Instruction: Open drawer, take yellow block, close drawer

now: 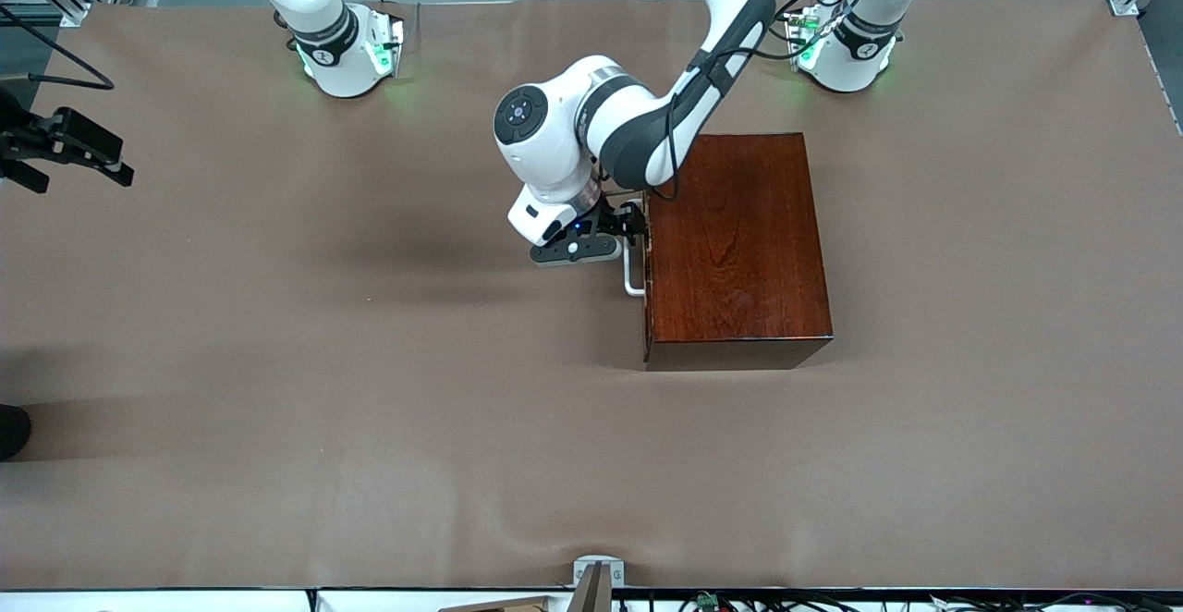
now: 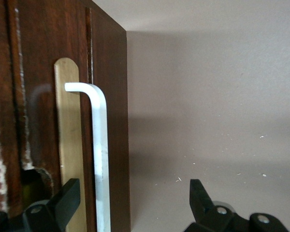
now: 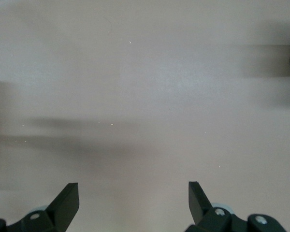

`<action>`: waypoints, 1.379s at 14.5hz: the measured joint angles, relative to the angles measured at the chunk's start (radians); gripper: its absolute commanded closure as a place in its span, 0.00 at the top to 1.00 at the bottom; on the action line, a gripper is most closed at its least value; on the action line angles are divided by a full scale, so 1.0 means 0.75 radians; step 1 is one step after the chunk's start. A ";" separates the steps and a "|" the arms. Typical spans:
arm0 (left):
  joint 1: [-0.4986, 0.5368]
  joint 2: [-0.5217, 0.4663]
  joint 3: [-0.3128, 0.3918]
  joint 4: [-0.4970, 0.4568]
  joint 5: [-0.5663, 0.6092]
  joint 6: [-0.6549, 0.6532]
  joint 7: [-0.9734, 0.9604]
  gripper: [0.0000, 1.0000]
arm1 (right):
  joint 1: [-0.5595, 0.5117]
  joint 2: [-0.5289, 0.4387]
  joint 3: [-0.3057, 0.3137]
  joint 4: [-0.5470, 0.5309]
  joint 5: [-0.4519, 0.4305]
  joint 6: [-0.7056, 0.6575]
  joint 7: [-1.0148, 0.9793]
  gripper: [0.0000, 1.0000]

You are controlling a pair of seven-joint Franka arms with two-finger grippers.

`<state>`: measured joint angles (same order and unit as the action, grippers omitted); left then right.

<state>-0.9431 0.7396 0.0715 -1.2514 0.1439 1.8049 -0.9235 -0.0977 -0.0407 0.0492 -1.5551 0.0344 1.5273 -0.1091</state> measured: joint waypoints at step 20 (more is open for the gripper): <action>-0.039 0.052 -0.034 -0.001 0.004 0.352 -0.259 1.00 | 0.000 0.000 0.019 0.001 0.000 -0.003 0.000 1.00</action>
<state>-0.9727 0.7783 0.0460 -1.2520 0.1466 2.0690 -1.1177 -0.0975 -0.0407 0.0633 -1.5546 0.0344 1.5249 -0.1091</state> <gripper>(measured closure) 0.000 0.000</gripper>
